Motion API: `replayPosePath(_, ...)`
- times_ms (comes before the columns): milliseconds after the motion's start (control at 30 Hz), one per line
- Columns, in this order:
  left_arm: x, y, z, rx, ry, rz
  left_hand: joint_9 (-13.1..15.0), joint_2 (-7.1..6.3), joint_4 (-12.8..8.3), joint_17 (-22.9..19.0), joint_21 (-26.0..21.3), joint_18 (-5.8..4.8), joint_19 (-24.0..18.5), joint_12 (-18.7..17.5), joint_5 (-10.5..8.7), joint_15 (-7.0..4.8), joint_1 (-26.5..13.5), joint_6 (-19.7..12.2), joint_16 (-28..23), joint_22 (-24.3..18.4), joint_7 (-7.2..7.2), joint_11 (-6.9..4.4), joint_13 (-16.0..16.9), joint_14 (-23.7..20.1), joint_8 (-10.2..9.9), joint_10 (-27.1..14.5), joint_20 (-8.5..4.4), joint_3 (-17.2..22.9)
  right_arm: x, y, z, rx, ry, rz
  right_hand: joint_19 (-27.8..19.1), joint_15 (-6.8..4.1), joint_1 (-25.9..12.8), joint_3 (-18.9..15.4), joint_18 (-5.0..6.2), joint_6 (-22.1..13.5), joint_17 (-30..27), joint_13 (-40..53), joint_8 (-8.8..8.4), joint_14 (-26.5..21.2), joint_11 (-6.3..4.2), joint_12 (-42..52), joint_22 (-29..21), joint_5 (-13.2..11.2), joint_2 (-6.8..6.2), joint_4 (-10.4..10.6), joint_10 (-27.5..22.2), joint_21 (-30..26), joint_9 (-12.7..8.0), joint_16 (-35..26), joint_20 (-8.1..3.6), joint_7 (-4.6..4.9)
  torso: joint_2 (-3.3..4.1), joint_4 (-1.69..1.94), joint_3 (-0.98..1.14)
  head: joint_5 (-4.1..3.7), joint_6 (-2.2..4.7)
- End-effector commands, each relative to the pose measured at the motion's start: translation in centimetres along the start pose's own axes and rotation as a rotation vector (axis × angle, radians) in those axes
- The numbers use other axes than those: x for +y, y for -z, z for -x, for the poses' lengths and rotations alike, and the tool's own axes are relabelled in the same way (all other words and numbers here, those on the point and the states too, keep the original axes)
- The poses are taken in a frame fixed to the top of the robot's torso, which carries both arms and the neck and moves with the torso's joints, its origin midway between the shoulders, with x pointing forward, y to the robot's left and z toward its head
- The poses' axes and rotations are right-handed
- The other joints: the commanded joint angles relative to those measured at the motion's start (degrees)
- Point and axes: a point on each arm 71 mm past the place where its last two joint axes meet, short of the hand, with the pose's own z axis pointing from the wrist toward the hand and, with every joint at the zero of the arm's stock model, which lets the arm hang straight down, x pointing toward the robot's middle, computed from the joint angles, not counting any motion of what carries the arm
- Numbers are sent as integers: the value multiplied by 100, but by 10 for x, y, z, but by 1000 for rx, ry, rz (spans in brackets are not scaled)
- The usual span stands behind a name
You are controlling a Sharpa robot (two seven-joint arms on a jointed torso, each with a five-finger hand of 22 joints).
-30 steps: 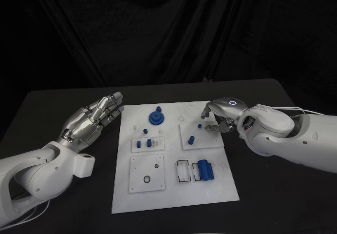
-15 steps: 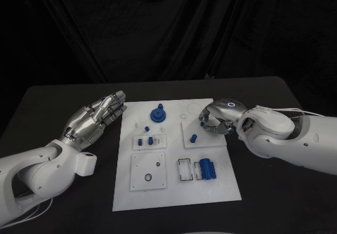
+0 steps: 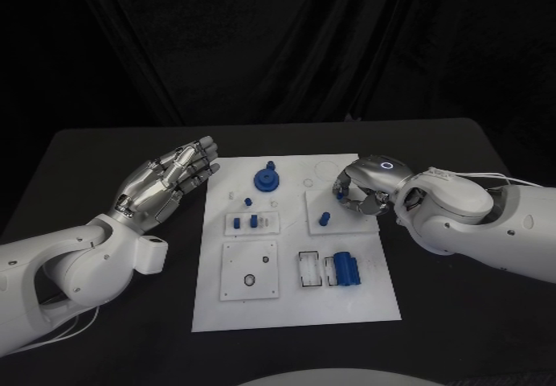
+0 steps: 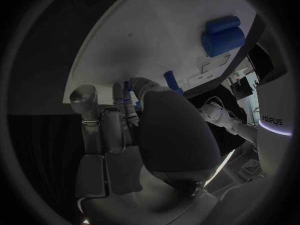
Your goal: Assemble the parts on the task board
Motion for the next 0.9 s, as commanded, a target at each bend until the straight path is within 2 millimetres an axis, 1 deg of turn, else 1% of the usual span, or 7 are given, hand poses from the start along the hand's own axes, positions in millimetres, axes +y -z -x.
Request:
replayPosePath(33,-14,1,-2,17,20,-196,6,16,-44,7,41,36,3,4,32,42,65,11,35,6,-36,49,9,13,-2,9,53,-2,2,0,-2,-12,-18,12,53,-30,50,28,-64,31,382,-16,19,122,3,-24,600,32,-7,-4,46,47,7,34,-6,-1,-26,6,5,29,-41)
replayPosePath(167,-13,0,-1,18,20,-195,6,17,-48,8,41,31,6,0,39,56,69,9,45,4,-34,57,8,18,-3,6,63,0,3,-1,-3,-19,-21,17,99,-61,52,54,-80,141,422,-36,70,151,-31,-50,622,30,17,-46,151,148,41,64,-32,-39,-30,-2,-1,69,-61)
replayPosePath(300,-13,0,-1,19,21,-192,6,19,-53,8,39,25,5,2,51,70,76,10,51,0,-31,66,9,22,-3,8,73,3,4,-2,-3,-23,-22,19,115,-75,37,65,-84,208,428,-53,102,161,-48,-81,627,5,48,-62,193,174,68,68,-48,-59,-28,-16,1,99,-76)
replayPosePath(533,-12,-1,0,21,22,-184,4,22,-63,7,25,11,-12,-15,75,104,87,-8,51,-15,-16,87,7,16,-6,-7,96,10,4,-4,-3,-44,-26,25,156,-115,31,75,-97,357,455,-81,186,186,-94,-130,643,-80,138,-126,322,258,147,84,-84,-109,-38,-11,3,146,-105)
replayPosePath(667,-12,-1,0,21,22,-178,3,33,-77,9,16,-3,-21,-15,93,140,105,-16,65,-25,5,95,8,14,-6,-10,118,24,5,-4,-1,-62,-32,31,215,-151,77,87,-119,466,510,-90,256,221,-133,-152,673,-100,210,-212,430,389,217,124,-116,-142,-50,-9,5,181,-125)
replayPosePath(733,-11,-1,0,22,22,-176,4,42,-107,10,11,-11,-26,-16,125,161,140,-20,74,-31,20,104,9,12,-6,-12,132,48,6,-3,-1,-70,-35,34,237,-170,107,93,-126,517,528,-95,295,236,-154,-167,683,-136,262,-265,495,433,265,136,-135,-157,-46,-8,0,193,-129)
replayPosePath(900,-11,-1,0,22,23,-167,4,44,-174,12,-3,-29,-47,-22,181,195,204,-26,89,-48,53,90,9,0,-5,-25,149,90,7,-2,1,-90,-42,40,257,-190,137,105,-133,551,543,-107,335,249,-174,-205,691,-205,338,-335,576,474,337,144,-158,-171,-49,-8,-2,210,-132)
